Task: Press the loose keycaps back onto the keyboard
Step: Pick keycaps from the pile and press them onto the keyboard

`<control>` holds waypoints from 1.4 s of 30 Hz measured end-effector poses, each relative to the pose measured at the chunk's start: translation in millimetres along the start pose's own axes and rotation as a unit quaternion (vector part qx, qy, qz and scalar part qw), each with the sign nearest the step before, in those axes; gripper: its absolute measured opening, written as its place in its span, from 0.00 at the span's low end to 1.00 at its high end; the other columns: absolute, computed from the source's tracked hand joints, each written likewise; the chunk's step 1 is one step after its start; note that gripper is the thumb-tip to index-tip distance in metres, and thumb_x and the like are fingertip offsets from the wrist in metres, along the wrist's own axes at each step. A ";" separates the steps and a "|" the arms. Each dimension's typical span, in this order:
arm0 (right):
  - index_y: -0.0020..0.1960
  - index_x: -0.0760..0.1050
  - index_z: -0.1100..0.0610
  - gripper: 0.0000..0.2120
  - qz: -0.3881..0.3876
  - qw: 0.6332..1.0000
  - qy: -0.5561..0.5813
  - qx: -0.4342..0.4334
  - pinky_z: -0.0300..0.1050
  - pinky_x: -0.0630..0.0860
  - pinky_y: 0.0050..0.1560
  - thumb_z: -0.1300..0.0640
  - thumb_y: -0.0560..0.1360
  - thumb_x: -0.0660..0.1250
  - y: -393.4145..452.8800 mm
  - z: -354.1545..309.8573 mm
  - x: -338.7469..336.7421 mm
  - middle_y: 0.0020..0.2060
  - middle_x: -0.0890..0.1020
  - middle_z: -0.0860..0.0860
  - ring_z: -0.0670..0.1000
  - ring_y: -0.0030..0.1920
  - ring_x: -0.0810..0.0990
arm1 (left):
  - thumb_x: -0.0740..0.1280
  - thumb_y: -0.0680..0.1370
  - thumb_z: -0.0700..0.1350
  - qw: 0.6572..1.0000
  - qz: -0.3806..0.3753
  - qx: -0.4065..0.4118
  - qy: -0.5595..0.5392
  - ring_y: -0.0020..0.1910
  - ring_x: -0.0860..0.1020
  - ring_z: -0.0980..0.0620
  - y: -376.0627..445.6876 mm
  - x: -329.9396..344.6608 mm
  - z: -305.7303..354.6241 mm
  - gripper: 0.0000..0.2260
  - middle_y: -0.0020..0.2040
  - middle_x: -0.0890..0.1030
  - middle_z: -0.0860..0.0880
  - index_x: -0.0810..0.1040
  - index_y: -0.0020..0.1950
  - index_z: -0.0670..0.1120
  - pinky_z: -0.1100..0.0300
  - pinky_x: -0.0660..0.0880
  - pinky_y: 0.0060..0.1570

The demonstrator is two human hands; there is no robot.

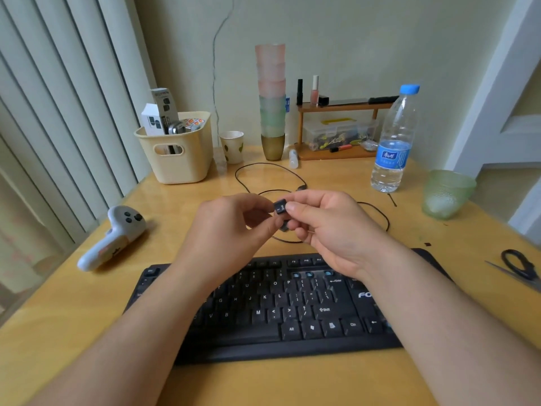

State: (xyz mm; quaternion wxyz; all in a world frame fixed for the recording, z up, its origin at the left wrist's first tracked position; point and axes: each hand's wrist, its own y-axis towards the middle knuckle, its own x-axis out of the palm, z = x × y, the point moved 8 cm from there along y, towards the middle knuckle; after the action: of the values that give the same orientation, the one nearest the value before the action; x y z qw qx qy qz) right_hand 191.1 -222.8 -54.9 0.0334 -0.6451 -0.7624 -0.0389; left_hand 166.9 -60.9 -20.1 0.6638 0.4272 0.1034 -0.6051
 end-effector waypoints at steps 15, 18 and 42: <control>0.60 0.83 0.50 0.14 -0.031 0.997 -0.031 -0.061 0.45 0.78 0.45 0.66 0.81 0.68 -9.8 -14.2 2.4 0.40 0.85 0.51 0.50 0.41 0.82 | 0.75 0.78 0.46 0.995 0.046 0.046 -0.072 0.47 0.82 0.57 -5.6 -6.4 13.1 0.11 0.44 0.84 0.60 0.85 0.57 0.59 0.56 0.80 0.50; 0.58 0.82 0.46 0.13 -0.015 0.981 -0.148 -0.126 0.46 0.82 0.47 0.63 0.80 0.70 -12.3 -22.1 1.8 0.41 0.87 0.49 0.48 0.42 0.85 | 0.75 0.78 0.44 0.993 0.037 0.033 -0.106 0.46 0.83 0.58 -4.5 -4.4 9.9 0.09 0.44 0.85 0.61 0.84 0.53 0.58 0.60 0.79 0.48; 0.56 0.84 0.44 0.10 0.063 0.873 -0.400 -0.272 0.41 0.82 0.45 0.54 0.76 0.75 -28.4 -45.1 2.4 0.40 0.83 0.38 0.41 0.42 0.82 | 0.72 0.81 0.45 0.963 -0.013 -0.060 -0.262 0.35 0.74 0.49 -3.0 7.2 -0.9 0.07 0.39 0.86 0.52 0.79 0.58 0.53 0.51 0.73 0.40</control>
State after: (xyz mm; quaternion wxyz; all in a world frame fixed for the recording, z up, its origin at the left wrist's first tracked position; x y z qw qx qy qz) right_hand 162.8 -229.7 -10.3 -0.4489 -0.6360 -0.6274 0.0188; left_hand 166.4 -65.2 -26.7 0.6845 0.2114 -0.0328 -0.6969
